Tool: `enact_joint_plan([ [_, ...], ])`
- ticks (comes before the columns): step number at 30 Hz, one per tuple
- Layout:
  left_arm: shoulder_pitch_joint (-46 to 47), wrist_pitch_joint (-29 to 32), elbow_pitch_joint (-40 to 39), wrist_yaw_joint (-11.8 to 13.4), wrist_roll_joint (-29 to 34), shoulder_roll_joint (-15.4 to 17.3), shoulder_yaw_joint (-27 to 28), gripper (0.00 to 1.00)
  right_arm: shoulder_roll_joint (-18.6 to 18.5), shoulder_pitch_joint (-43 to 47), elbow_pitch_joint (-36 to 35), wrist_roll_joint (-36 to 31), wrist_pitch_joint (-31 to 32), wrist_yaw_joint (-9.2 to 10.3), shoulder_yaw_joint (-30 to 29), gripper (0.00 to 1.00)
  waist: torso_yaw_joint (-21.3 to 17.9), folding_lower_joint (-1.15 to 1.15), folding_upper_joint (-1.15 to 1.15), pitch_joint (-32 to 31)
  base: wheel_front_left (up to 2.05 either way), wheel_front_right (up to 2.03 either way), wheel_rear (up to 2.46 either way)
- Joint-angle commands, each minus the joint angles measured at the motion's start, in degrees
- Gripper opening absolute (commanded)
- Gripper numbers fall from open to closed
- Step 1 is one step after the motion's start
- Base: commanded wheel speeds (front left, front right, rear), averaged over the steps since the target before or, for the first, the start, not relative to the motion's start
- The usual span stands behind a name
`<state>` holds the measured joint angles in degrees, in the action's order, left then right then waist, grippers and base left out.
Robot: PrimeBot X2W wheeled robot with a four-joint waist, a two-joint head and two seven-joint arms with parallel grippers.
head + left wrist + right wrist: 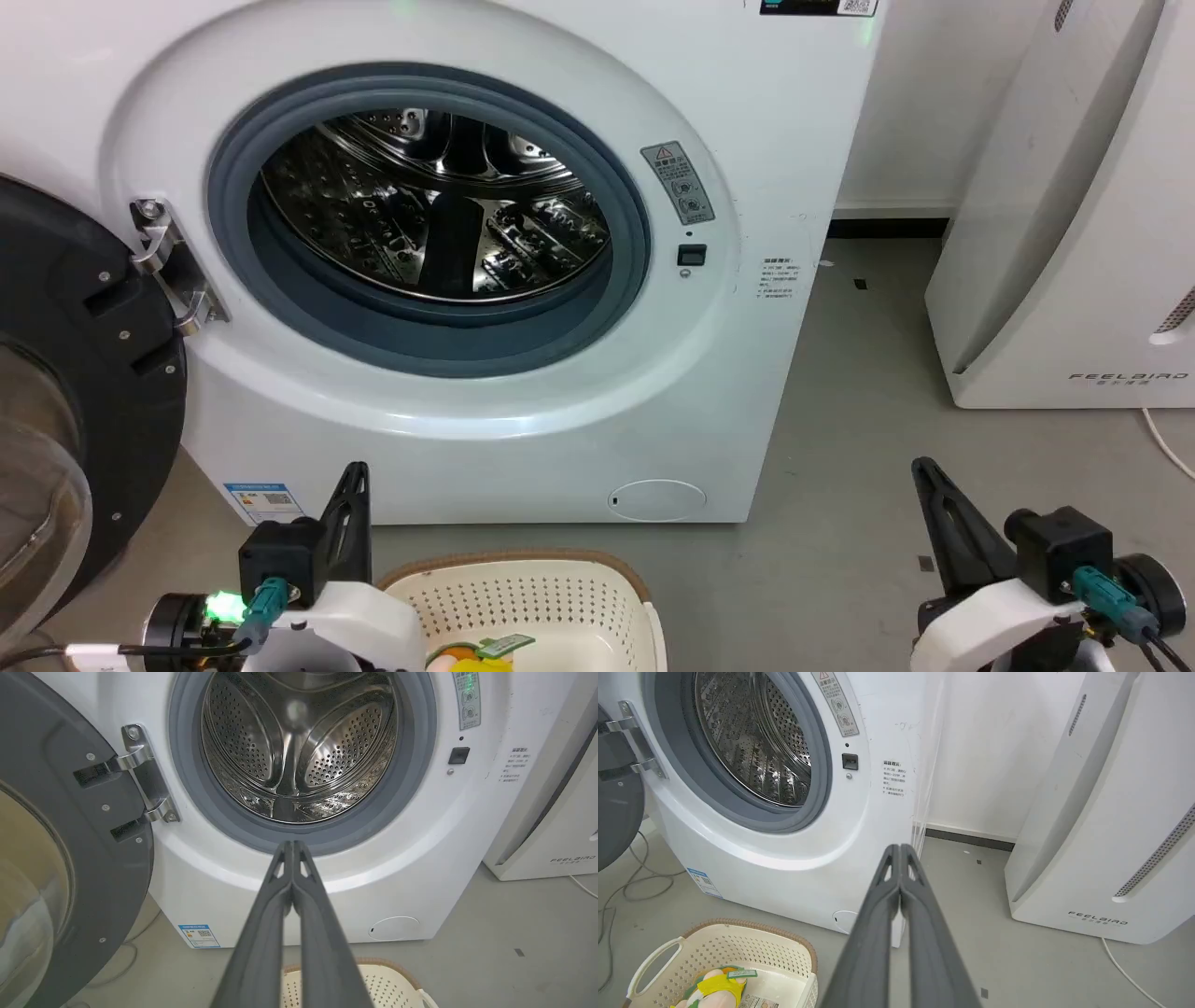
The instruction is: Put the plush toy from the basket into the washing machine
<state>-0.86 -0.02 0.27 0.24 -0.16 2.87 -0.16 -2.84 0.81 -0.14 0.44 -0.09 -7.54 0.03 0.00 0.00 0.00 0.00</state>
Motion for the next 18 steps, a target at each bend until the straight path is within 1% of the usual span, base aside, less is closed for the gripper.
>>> enact_joint_plan([
  [1,0.86,0.02,-0.27,-0.24,0.16,0.00,0.16,0.00,-0.04,-0.81,0.14,-0.44,0.09,0.05,-0.03,0.00,0.00,0.00,0.00,0.00,0.00,0.00,0.00],
  [17,0.86,0.02,-0.27,-0.24,0.16,0.00,0.16,0.00,-0.04,-0.81,0.14,-0.44,0.09,0.05,-0.03,0.00,0.00,0.00,0.00,0.00,0.00,0.00,0.00],
  [18,0.00,-0.02,0.00,0.01,-0.01,0.00,0.00,1.00,0.00,0.00,0.00,0.01,-0.02,0.00,-0.03,1.00,0.00,0.00,0.00,0.00,0.00,0.00,0.00],
])
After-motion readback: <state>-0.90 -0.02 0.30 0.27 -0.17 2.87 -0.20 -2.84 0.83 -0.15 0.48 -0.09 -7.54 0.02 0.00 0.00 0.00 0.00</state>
